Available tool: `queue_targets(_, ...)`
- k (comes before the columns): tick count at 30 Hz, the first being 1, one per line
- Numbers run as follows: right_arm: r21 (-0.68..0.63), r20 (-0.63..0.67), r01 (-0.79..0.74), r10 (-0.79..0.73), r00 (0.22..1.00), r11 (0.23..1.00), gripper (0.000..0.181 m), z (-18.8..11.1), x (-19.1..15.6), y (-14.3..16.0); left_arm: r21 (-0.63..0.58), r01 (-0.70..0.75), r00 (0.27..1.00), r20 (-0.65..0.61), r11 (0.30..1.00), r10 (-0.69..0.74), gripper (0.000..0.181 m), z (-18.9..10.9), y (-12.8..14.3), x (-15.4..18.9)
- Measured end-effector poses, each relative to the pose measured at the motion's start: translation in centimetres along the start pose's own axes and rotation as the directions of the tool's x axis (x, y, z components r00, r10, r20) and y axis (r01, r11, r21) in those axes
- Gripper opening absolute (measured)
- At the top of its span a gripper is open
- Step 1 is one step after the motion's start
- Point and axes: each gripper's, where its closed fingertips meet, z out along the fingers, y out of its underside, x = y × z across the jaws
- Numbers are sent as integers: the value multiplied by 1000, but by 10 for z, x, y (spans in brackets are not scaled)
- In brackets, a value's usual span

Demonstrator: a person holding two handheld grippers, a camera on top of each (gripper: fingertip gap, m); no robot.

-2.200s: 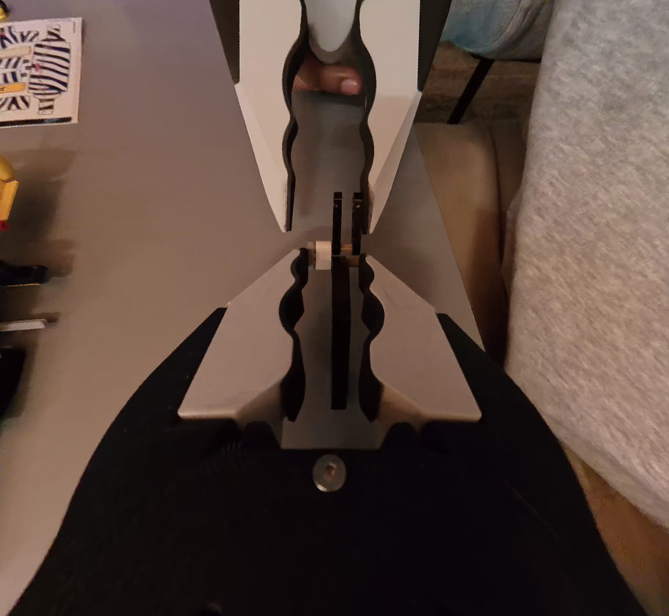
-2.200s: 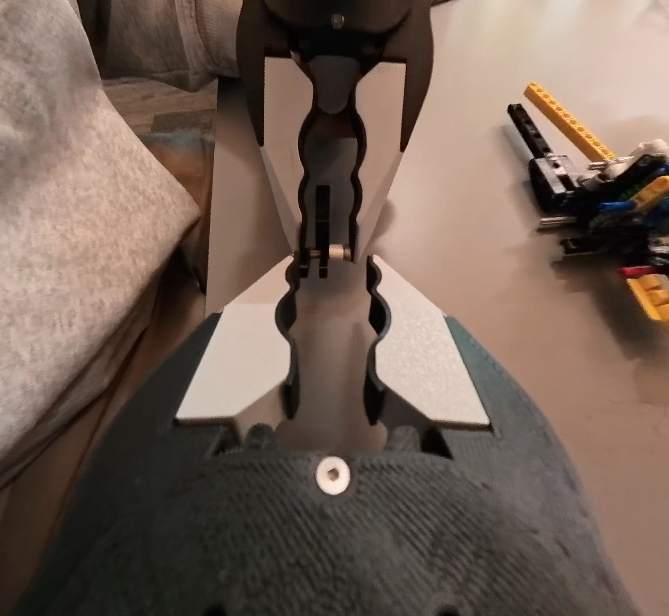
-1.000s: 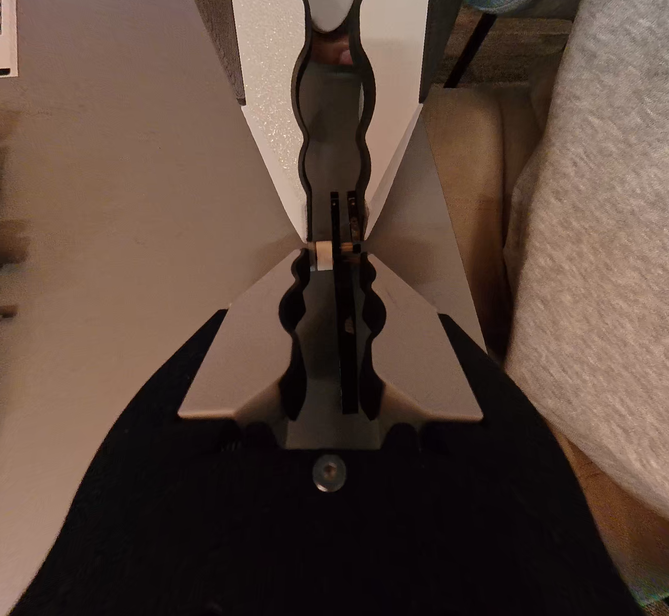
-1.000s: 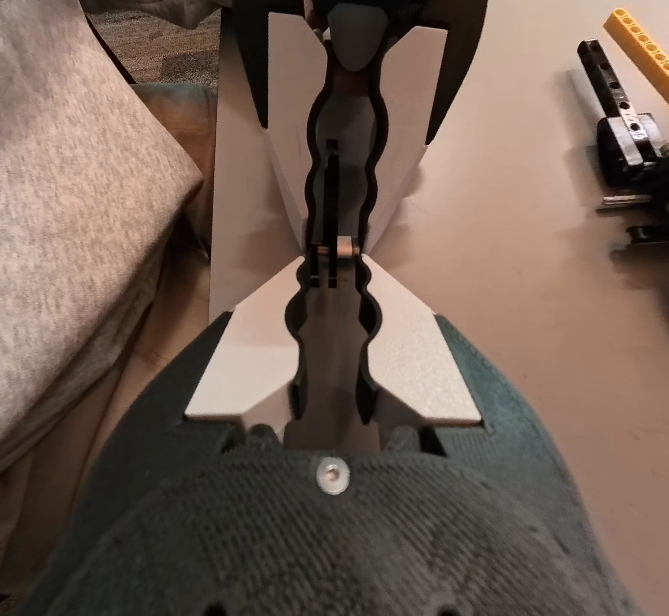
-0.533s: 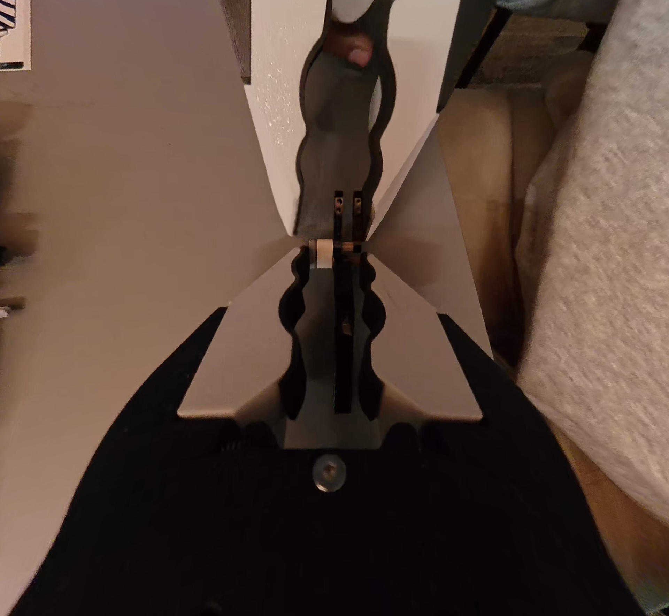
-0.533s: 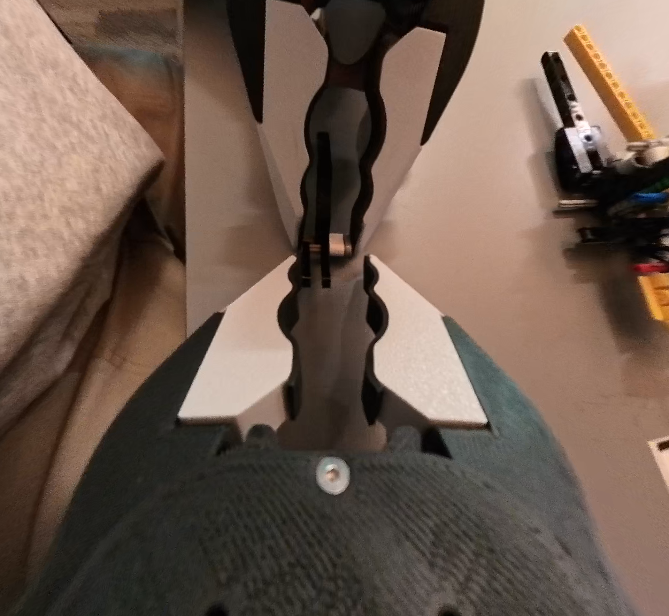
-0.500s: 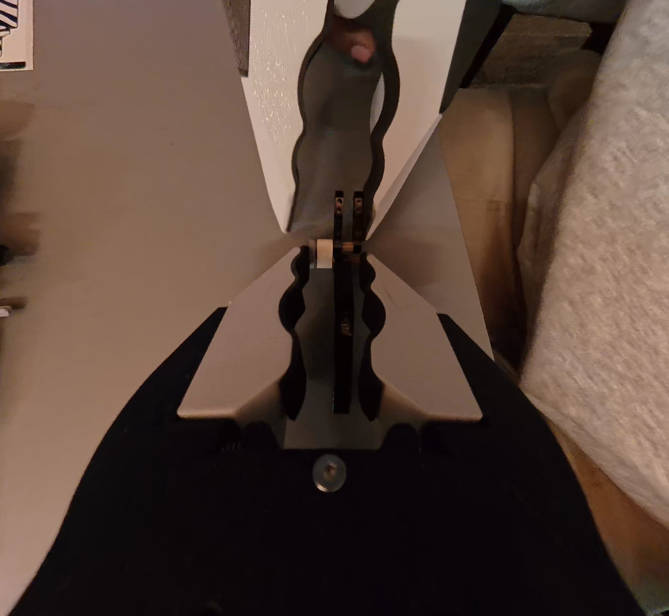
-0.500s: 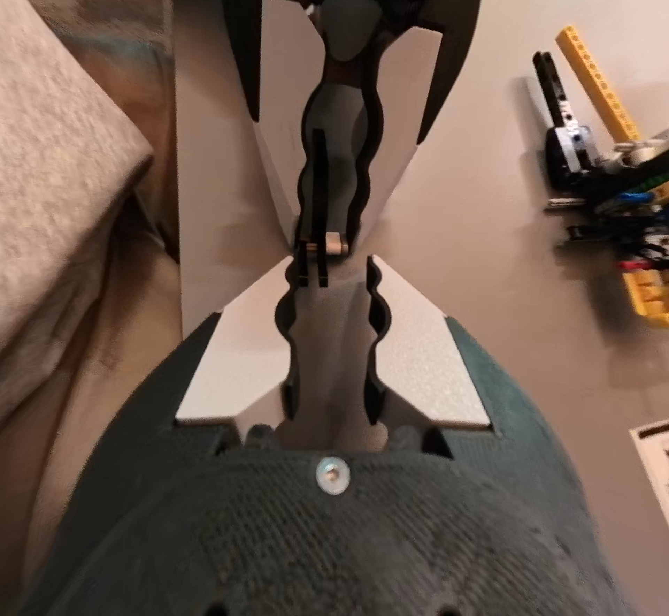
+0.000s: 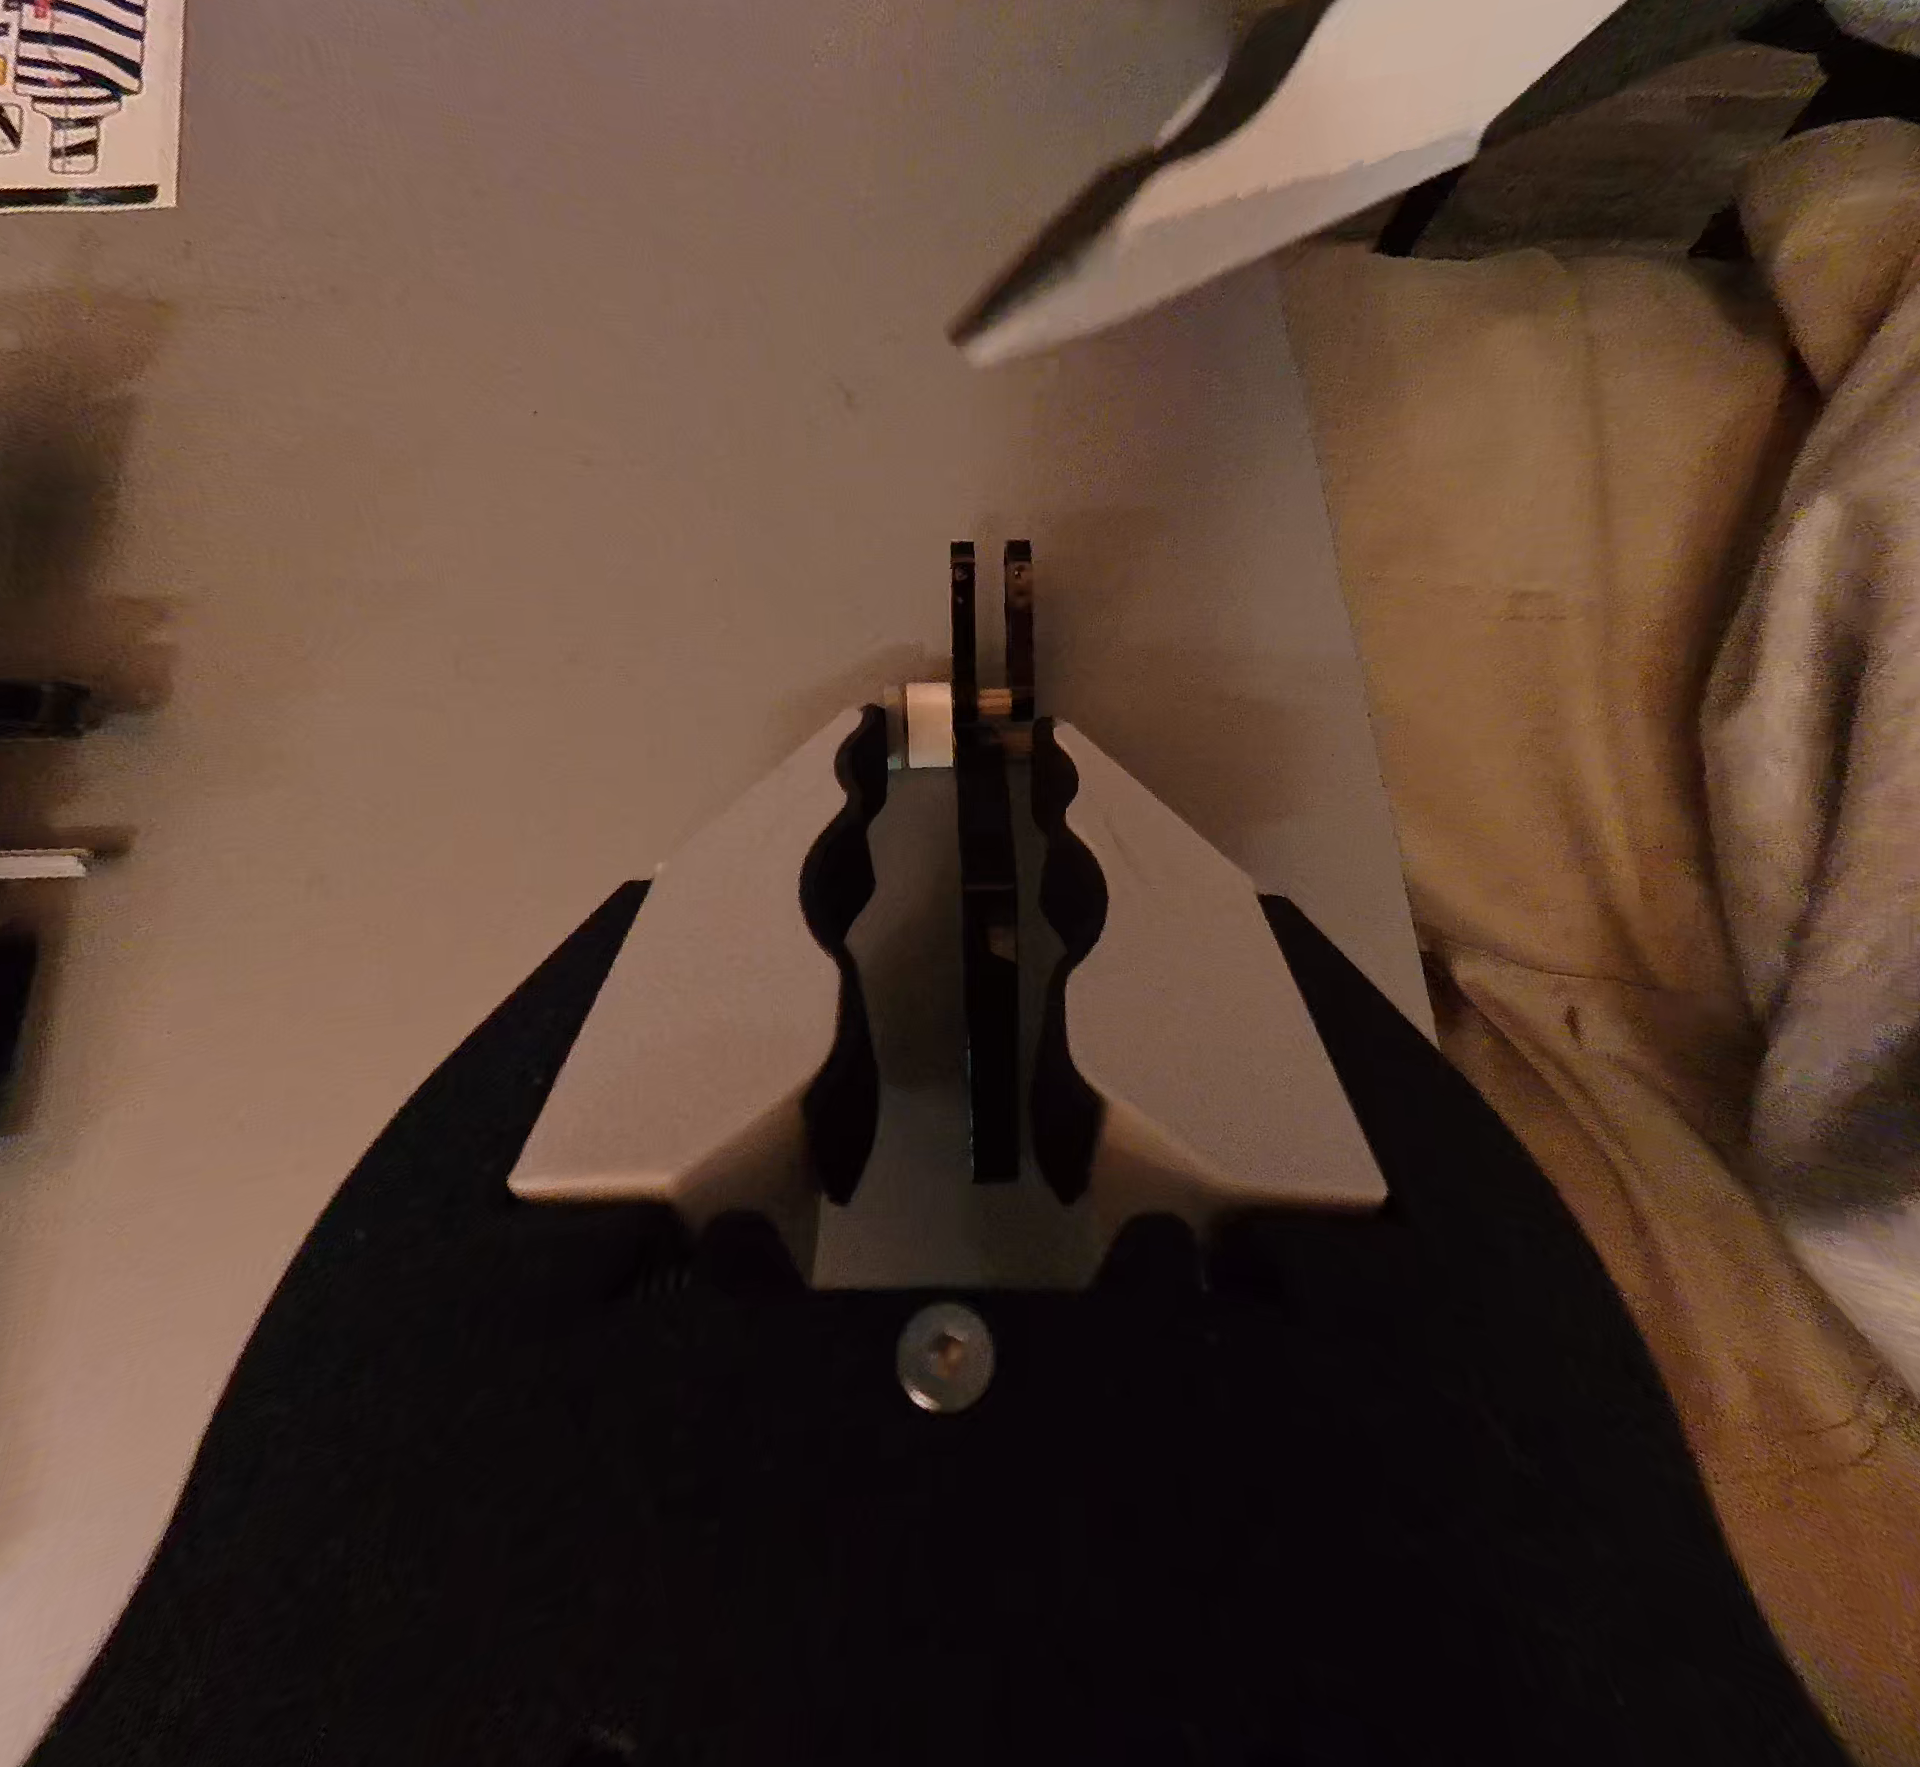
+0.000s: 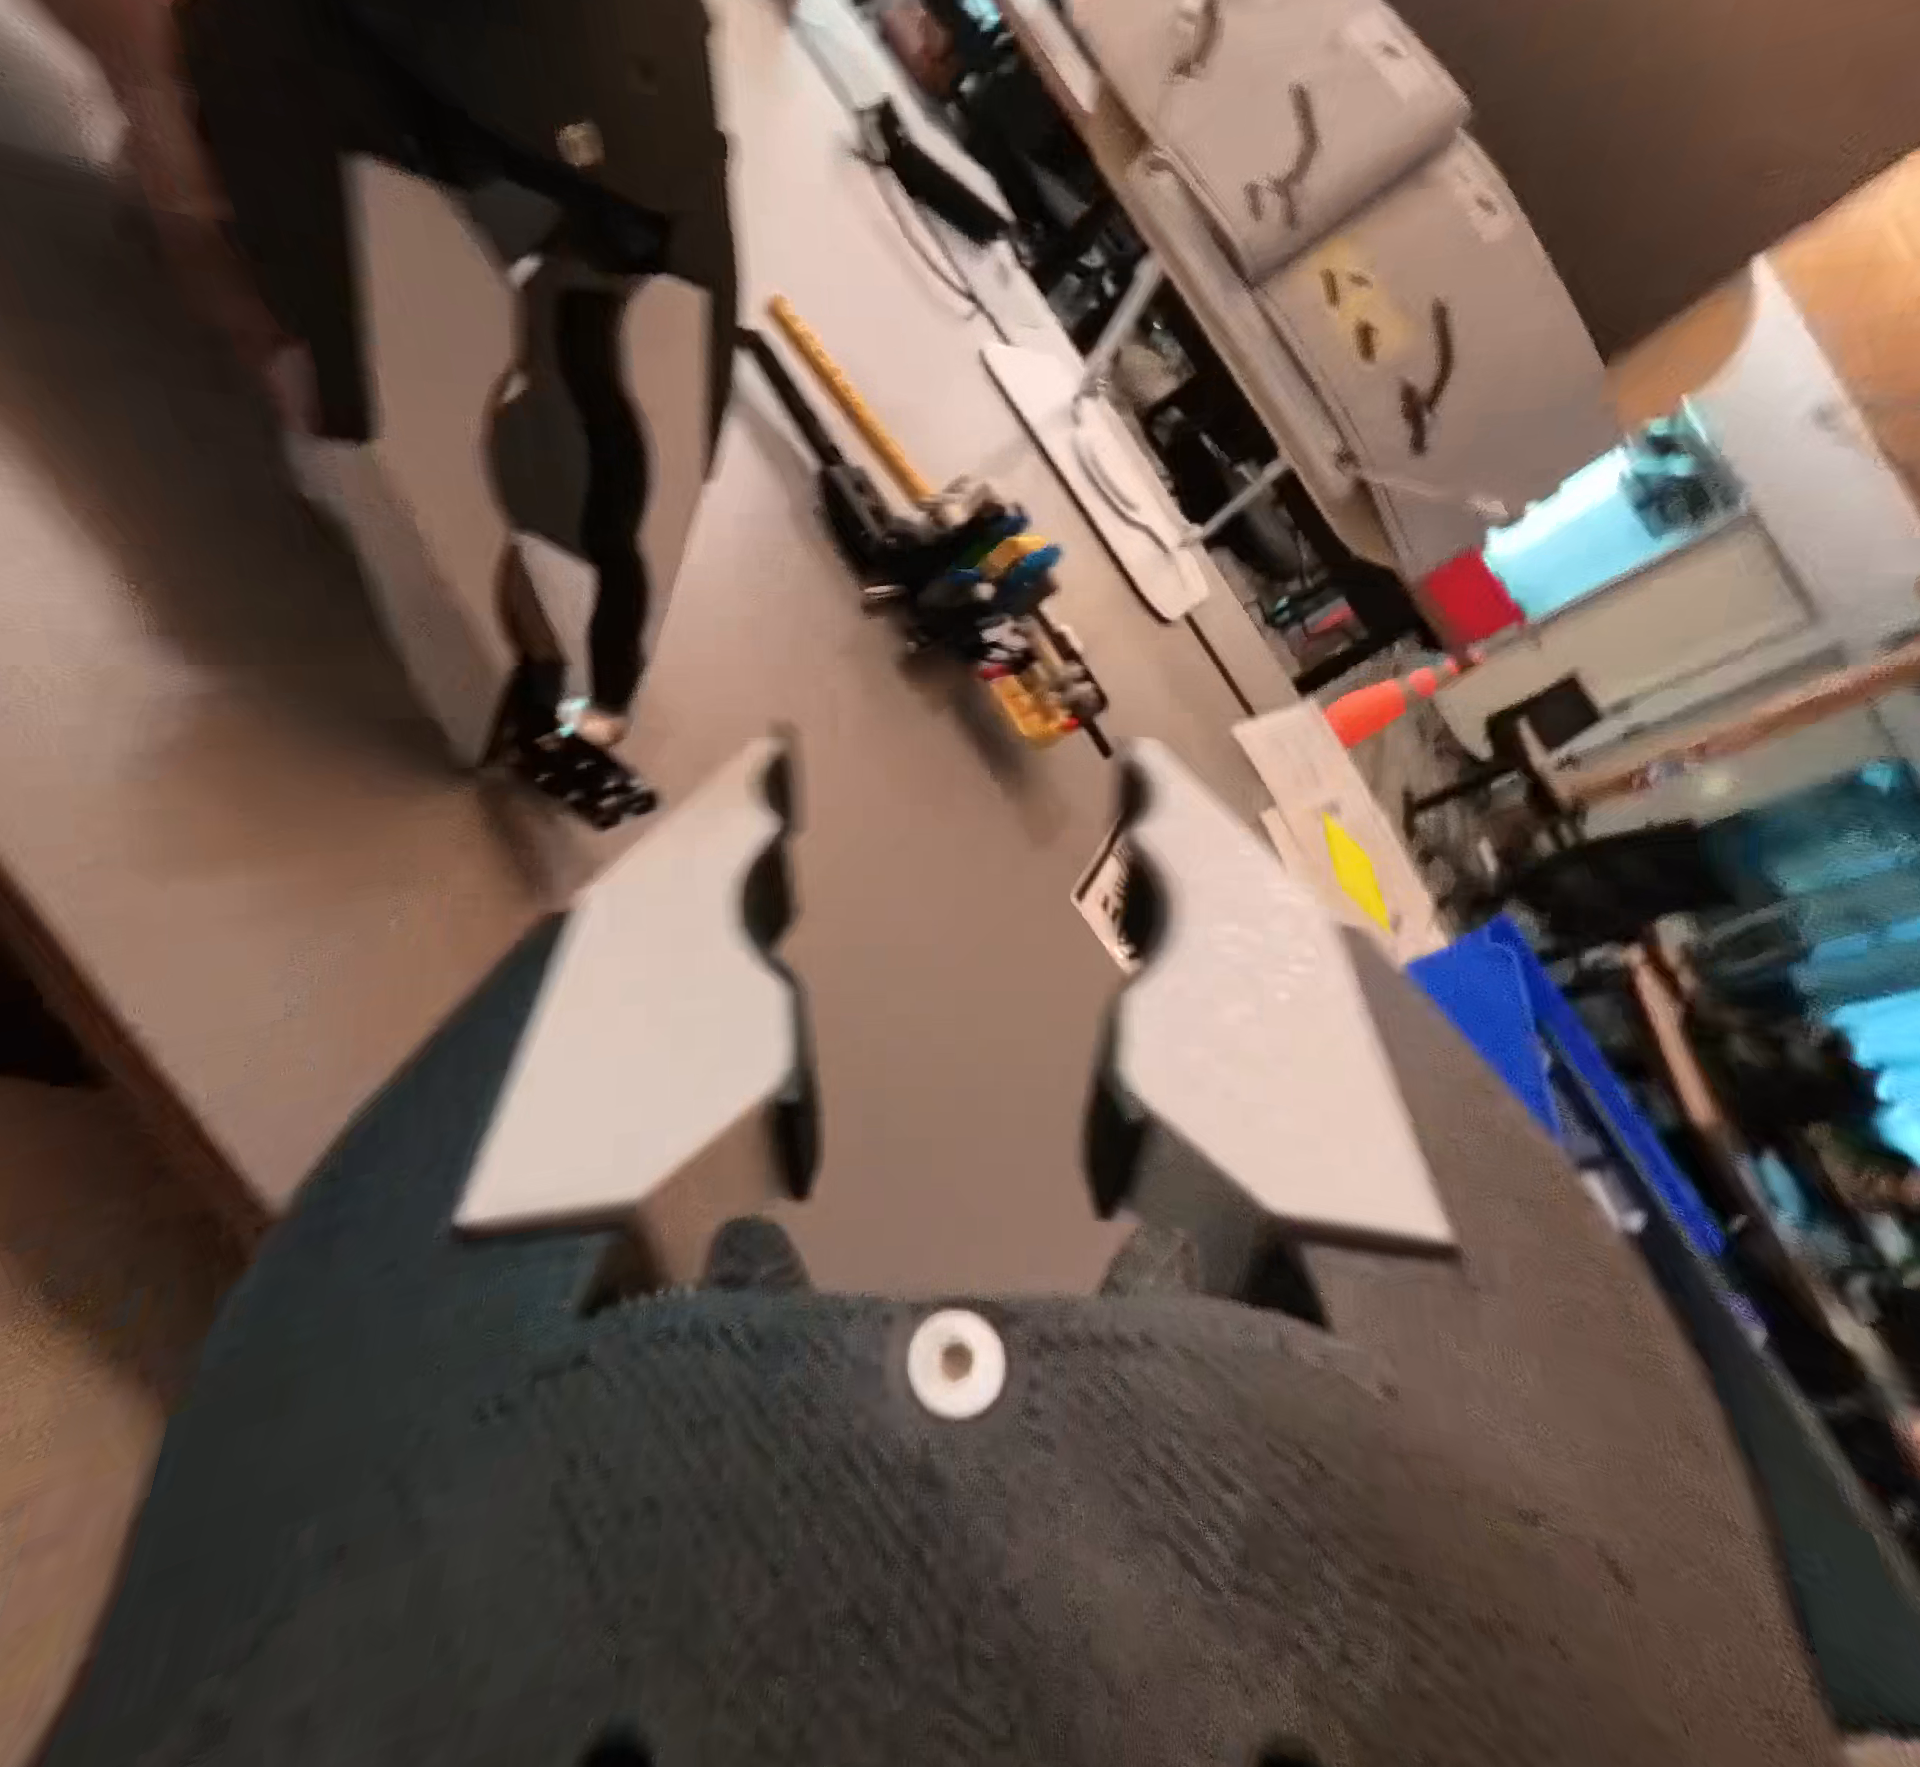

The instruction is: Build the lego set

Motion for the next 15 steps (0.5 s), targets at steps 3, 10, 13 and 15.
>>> queue_targets(3, -87, 299, 58, -29, 954, 995, 53, 0, -46, 4, -1, -8, 1000, 10, 1000, 8, 28, 0, 0, 0)
queue_targets(10, -124, 705, -54, 126, 698, 991, 45, 8, -71, -13, 0, -45, 998, 44, 999, 45, 28, 0, 0, 0)
queue_targets(13, -154, 786, -12, 130, 605, 988, 41, 14, -81, -3, 0, -40, 998, 39, 999, 40, 28, 0, 0, 0)
queue_targets(15, -162, 805, -6, 136, 577, 987, 35, 18, -82, 2, 0, -36, 999, 36, 999, 36, 28, 0, 0, 0)
